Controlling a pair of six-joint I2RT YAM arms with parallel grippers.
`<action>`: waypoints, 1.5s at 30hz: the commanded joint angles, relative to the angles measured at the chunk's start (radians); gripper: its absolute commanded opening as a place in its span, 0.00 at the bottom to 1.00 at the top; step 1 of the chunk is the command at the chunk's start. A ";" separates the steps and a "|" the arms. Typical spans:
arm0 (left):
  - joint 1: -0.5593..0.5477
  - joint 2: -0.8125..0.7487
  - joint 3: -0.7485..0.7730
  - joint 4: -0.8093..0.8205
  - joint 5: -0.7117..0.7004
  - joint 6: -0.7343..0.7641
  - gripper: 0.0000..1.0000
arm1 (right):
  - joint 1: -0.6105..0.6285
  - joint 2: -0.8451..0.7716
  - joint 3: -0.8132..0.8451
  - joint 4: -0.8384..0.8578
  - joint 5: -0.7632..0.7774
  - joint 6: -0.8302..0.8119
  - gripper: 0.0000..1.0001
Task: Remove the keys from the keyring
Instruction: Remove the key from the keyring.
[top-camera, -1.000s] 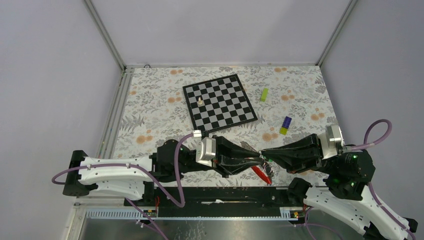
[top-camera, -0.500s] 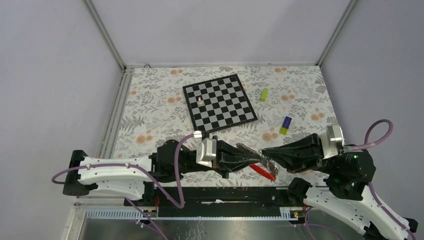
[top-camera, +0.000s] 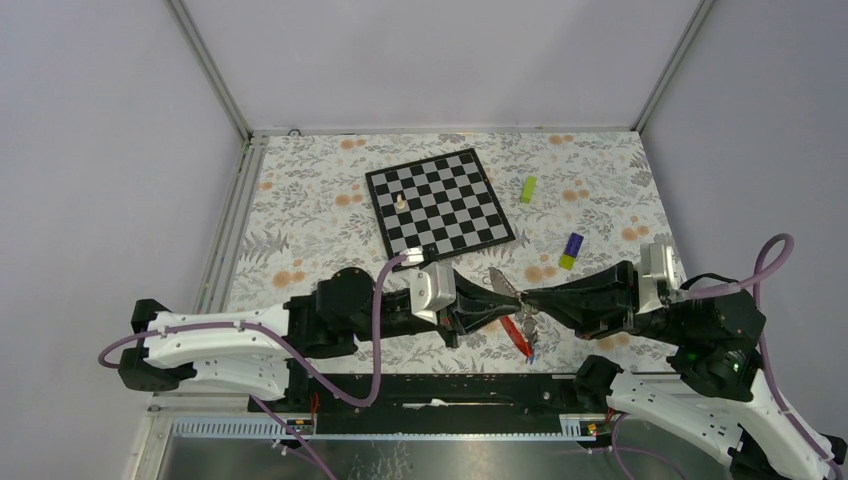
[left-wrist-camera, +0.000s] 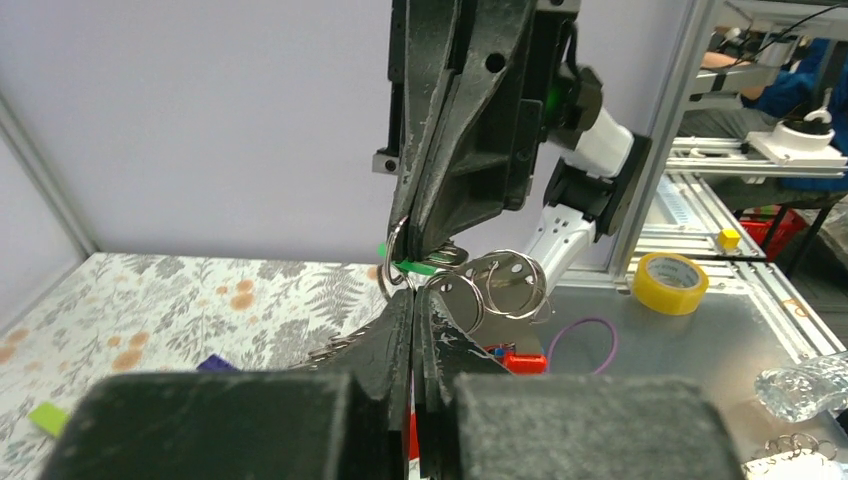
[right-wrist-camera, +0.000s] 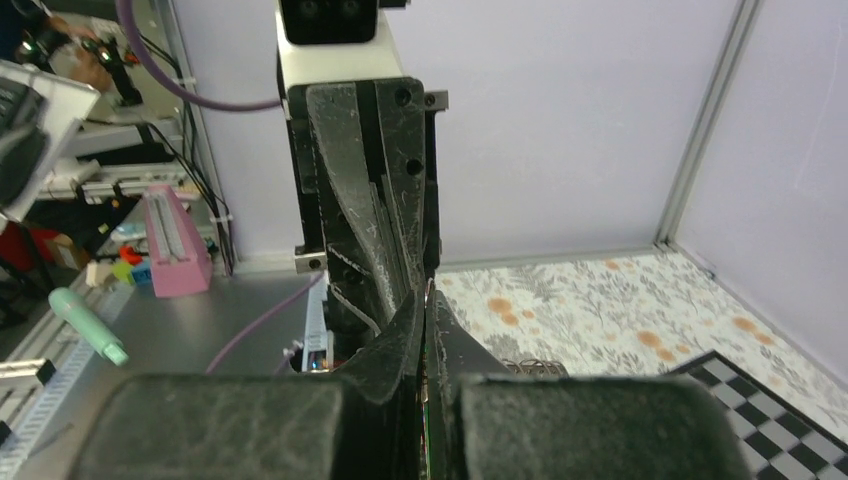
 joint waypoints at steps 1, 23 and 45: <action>-0.002 0.004 0.074 -0.111 -0.096 0.031 0.00 | 0.001 0.033 0.083 -0.142 0.004 -0.086 0.00; -0.002 0.082 0.164 -0.255 -0.299 0.005 0.00 | 0.000 0.087 0.090 -0.236 0.018 -0.043 0.00; -0.002 -0.022 -0.029 0.006 -0.207 -0.022 0.36 | 0.001 -0.020 -0.010 -0.006 0.149 0.087 0.00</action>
